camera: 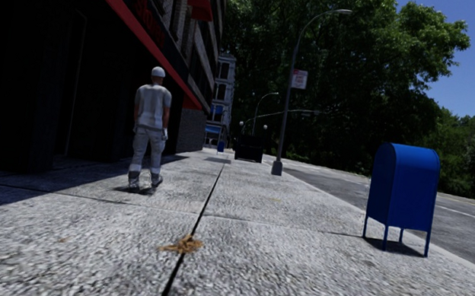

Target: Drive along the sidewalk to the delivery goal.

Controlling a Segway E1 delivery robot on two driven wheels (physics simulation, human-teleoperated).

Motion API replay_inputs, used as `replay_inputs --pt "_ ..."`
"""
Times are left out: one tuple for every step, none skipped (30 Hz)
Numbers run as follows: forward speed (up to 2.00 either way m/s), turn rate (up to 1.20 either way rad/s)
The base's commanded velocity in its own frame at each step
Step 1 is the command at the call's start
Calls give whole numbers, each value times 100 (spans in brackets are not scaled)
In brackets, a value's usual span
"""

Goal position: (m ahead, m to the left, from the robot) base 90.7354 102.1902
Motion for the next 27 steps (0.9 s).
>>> replay_inputs --pt "200 0" --pt "200 0" --pt "200 0" --pt "200 0" --pt "200 0" --pt "200 0" --pt "200 0" --pt "200 0" --pt "200 0" --pt "200 0" --pt "200 0" --pt "200 0" --pt "200 0" --pt "200 0" --pt "200 0" --pt "200 0" --pt "200 0" --pt "200 0" --pt "200 0" --pt "200 0" --pt "200 0" --pt "200 0" --pt "200 0" --pt "200 0" --pt "200 0" --pt "200 0" --pt "200 0"
